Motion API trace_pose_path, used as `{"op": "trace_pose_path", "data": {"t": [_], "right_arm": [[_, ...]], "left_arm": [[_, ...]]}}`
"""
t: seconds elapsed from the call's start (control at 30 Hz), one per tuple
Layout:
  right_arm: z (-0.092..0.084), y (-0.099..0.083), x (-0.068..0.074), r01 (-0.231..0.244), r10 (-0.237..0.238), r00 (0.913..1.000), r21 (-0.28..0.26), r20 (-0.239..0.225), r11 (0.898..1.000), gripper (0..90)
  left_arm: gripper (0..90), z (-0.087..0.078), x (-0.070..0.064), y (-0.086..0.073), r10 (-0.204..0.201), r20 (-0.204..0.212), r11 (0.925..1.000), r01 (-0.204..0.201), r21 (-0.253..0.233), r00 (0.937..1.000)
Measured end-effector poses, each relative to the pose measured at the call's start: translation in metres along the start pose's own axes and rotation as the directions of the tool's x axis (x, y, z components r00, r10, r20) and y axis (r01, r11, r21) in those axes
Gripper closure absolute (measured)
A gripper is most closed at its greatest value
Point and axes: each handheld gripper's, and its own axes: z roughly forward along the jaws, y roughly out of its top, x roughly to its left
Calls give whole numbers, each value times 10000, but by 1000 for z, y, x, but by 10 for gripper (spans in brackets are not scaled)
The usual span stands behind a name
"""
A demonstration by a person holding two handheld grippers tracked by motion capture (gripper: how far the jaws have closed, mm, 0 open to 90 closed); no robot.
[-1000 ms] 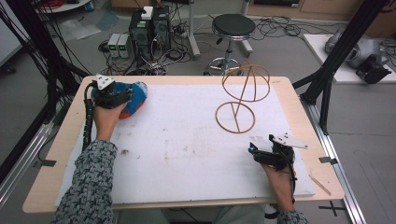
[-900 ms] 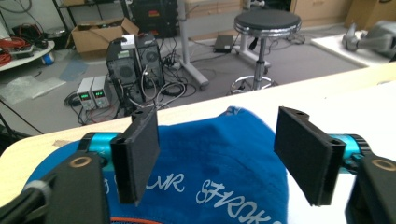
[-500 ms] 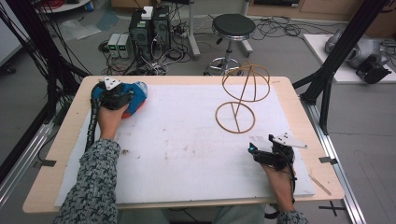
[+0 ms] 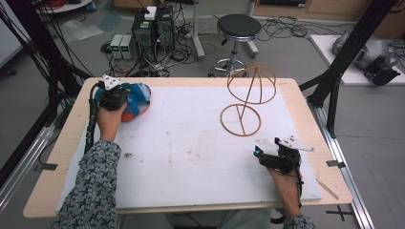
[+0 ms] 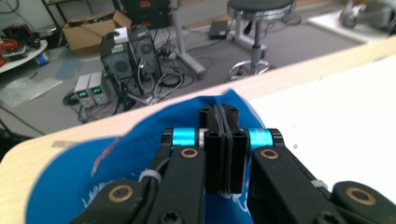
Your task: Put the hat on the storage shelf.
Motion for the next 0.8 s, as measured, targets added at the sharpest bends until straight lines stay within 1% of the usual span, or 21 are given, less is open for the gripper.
{"op": "trace_pose_path", "data": {"t": [0.03,0.07,0.1,0.13,0.17,0.2,0.23,0.33,0.4,0.43,0.47,0.53,0.63,0.8], "right_arm": [[0,0,0,-15,15,10000,-6,3,10000,109],[0,0,0,-20,20,10000,7,-4,10000,109],[0,0,0,-11,11,10000,62,7,10000,109],[0,0,0,-11,11,10000,62,7,10000,109],[0,0,-1,-27,27,10000,26,-8,10000,110],[-1,0,0,-59,59,10000,23,9,10000,110],[-1,0,0,-67,67,10000,6,12,10000,110],[-2,0,0,-107,107,9999,0,-9,9999,109],[-1,0,-1,-166,166,9999,11,-12,9999,109],[-1,0,-1,-182,182,9998,33,-21,9998,109],[-1,0,-1,-182,182,9998,33,-21,9998,109],[-1,0,-2,-72,72,10000,24,-7,10000,109],[-1,0,-2,-112,112,9999,56,-40,9999,109],[-1,0,-2,-153,153,9999,31,-44,9999,109]], "left_arm": [[887,-2,0,4,-57,51,10000,58,-73,10000],[887,-6,-1,13,-419,162,9989,422,-209,9990],[887,-6,-1,13,-419,162,9989,422,-209,9990],[887,-8,0,17,-598,245,9980,603,-201,9979],[887,-9,-1,21,-761,309,9966,771,-305,9966],[887,-12,-2,29,-896,414,9947,915,-467,9951],[887,-12,-2,29,-896,414,9947,915,-467,9951],[887,-16,-4,41,-1040,592,9914,1083,-737,9928],[887,-19,-4,49,-1160,879,9877,1242,-945,9893],[887,-20,-5,53,-1188,1053,9857,1300,-1070,9873],[887,-21,-6,57,-1129,1332,9839,1295,-1233,9846],[887,-24,-9,66,-1024,1550,9826,1242,-1380,9826],[887,-28,-16,81,-853,1912,9794,1176,-1644,9778],[887,-32,-32,107,-798,2478,9692,1333,-2072,9655]]}}
